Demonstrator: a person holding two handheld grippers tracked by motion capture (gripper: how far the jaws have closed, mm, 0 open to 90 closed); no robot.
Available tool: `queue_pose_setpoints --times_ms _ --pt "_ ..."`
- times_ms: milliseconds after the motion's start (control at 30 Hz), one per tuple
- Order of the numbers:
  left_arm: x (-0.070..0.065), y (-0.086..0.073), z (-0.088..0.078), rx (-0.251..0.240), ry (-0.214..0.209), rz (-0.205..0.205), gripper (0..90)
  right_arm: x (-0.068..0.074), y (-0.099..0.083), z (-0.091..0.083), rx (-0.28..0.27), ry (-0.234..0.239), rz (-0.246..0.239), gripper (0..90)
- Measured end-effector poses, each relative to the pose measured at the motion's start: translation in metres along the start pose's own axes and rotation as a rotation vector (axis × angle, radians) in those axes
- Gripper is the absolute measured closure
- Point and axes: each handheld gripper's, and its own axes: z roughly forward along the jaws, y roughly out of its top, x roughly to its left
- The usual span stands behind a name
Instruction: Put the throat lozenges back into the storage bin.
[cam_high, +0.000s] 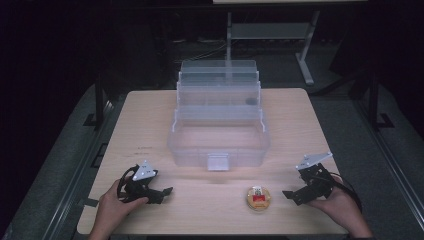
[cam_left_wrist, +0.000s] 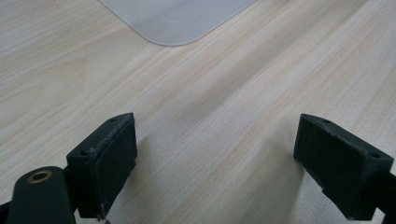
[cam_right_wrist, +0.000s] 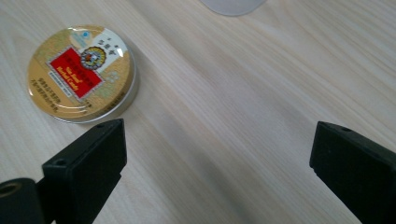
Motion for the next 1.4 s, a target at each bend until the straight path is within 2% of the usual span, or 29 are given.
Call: queue_pose_setpoints --times_ms 467,1400 --pt "0.000 0.000 0.000 0.000 0.000 -0.001 12.3 0.015 0.019 0.004 0.027 0.041 -0.076 3.7" --pt "0.000 0.000 0.000 -0.001 0.000 -0.001 12.4 0.035 0.041 0.013 0.044 0.108 -0.149 3.7"
